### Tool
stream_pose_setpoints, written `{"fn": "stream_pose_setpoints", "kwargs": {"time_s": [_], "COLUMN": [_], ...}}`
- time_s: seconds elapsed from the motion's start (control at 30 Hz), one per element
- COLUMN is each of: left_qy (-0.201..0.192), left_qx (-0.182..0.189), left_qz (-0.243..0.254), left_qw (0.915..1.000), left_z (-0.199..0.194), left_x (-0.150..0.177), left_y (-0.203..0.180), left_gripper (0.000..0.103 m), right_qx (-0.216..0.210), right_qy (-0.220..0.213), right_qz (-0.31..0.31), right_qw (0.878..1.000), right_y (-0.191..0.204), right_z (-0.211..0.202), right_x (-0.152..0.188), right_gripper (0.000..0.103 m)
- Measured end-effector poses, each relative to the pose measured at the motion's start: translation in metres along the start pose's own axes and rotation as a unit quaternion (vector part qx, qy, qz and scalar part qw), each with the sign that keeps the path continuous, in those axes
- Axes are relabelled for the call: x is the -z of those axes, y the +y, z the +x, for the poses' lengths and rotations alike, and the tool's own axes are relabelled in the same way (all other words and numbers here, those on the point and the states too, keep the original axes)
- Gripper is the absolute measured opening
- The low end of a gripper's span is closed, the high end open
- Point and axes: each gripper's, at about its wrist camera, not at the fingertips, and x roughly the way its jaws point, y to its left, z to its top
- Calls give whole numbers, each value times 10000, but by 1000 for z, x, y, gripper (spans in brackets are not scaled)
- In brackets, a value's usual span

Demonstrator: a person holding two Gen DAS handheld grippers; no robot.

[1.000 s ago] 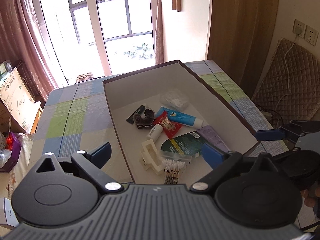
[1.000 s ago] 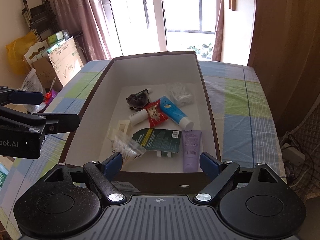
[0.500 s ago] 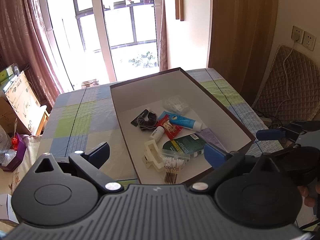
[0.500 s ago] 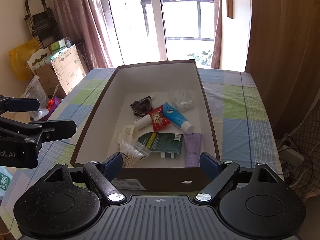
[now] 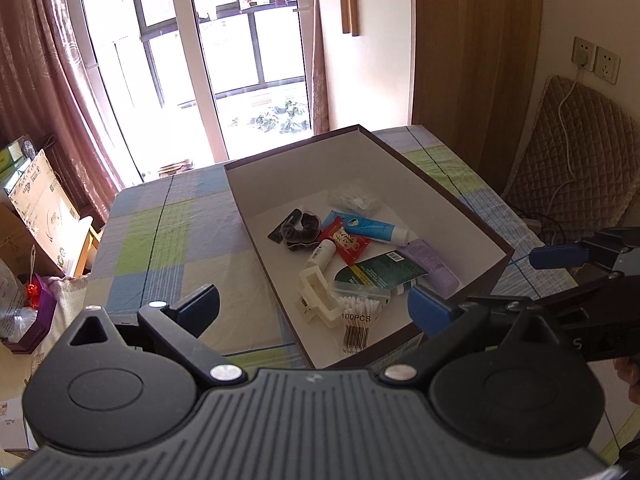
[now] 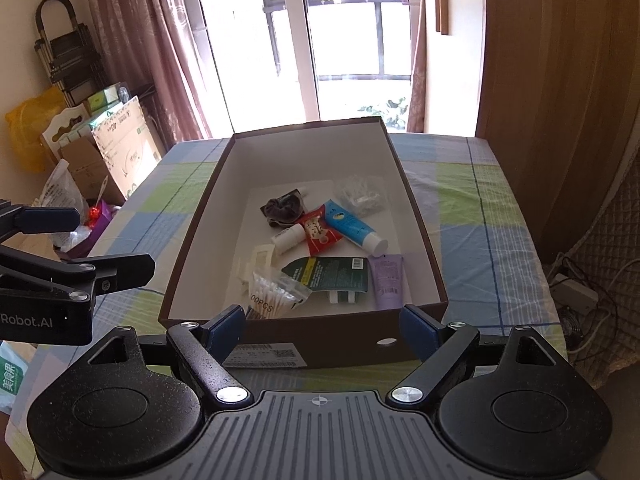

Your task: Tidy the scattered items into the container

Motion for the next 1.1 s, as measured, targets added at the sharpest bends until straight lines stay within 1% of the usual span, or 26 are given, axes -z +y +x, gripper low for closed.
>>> {"fn": "stream_pose_setpoints", "kwargs": {"time_s": [0.7, 1.1], "left_qy": [-149, -212], "left_qx": [290, 315], "left_qz": [347, 388], "left_qw": [9989, 9985], "left_z": [-22, -39], "left_x": [23, 40], "left_y": [1, 9], "left_gripper": [99, 99], "right_qx": [374, 468], "right_qy": [-88, -95], "right_qz": [177, 162], "right_qw": [9991, 9987], "right_y": [28, 46], "right_z": [-31, -45], "right_x": [32, 50], "right_gripper": [90, 90]}}
